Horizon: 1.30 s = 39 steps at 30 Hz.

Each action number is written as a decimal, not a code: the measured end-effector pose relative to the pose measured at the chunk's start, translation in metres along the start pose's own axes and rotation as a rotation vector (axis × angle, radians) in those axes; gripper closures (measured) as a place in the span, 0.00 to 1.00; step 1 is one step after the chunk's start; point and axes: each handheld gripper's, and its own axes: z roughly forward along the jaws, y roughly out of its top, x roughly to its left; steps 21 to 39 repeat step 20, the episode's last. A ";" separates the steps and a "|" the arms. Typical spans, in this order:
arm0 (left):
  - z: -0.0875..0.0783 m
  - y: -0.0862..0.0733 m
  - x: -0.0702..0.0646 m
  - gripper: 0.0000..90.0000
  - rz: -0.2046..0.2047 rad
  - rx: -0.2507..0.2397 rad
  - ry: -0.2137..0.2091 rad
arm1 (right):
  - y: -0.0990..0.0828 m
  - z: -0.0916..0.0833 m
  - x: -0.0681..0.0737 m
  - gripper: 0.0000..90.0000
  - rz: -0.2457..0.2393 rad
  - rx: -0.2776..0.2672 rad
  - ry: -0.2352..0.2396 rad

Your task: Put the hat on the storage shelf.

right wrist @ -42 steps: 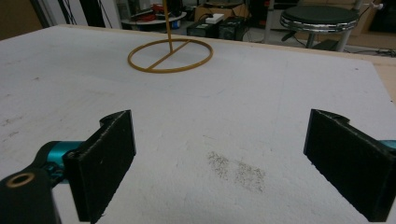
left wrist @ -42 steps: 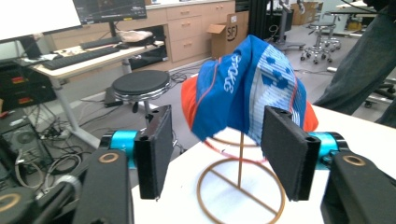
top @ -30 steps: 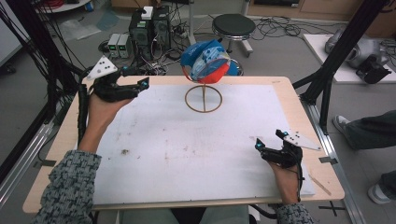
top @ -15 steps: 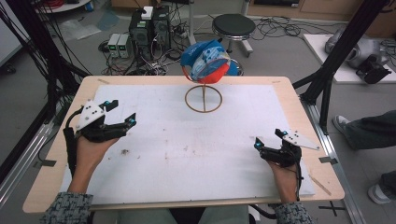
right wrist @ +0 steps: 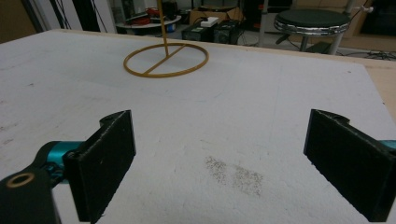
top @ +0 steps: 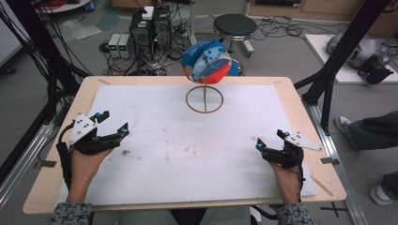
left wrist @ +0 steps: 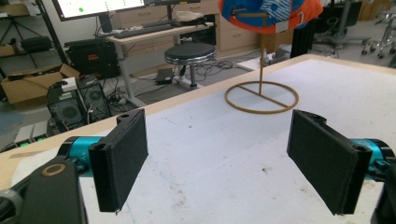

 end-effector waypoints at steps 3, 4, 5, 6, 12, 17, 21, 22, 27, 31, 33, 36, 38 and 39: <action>-0.001 -0.002 0.000 0.23 0.006 0.005 0.001 | 0.000 0.001 -0.001 0.09 -0.001 0.002 0.001; -0.002 -0.003 0.000 0.23 0.001 0.003 0.003 | 0.000 0.001 -0.001 0.09 0.000 0.002 0.002; -0.002 -0.005 0.001 0.23 -0.008 0.008 0.006 | 0.000 0.001 0.000 0.09 0.001 0.001 0.001; -0.002 -0.007 0.002 0.23 -0.012 0.011 0.008 | 0.000 0.001 0.000 0.09 0.000 0.001 0.001; -0.001 -0.015 0.004 0.23 -0.026 0.029 0.014 | 0.000 0.002 0.000 0.09 -0.004 0.003 0.004; -0.001 -0.016 0.004 0.23 -0.025 0.029 0.015 | 0.000 0.002 0.001 0.09 -0.003 0.003 0.004; -0.002 -0.017 0.005 0.23 -0.028 0.037 0.018 | 0.000 0.002 0.001 0.09 -0.011 0.007 0.004; -0.002 -0.017 0.005 0.23 -0.028 0.037 0.018 | 0.000 0.002 0.001 0.09 -0.011 0.007 0.004; -0.002 -0.017 0.005 0.23 -0.028 0.037 0.018 | 0.000 0.002 0.001 0.09 -0.011 0.007 0.004; -0.002 -0.017 0.005 0.23 -0.028 0.037 0.018 | 0.000 0.002 0.001 0.09 -0.011 0.007 0.004; -0.002 -0.017 0.005 0.23 -0.028 0.037 0.018 | 0.000 0.002 0.001 0.09 -0.011 0.007 0.004; -0.002 -0.017 0.005 0.23 -0.028 0.037 0.018 | 0.000 0.002 0.001 0.09 -0.011 0.007 0.004; -0.002 -0.017 0.005 0.23 -0.028 0.037 0.018 | 0.000 0.002 0.001 0.09 -0.011 0.007 0.004; -0.002 -0.017 0.005 0.23 -0.028 0.037 0.018 | 0.000 0.002 0.001 0.09 -0.011 0.007 0.004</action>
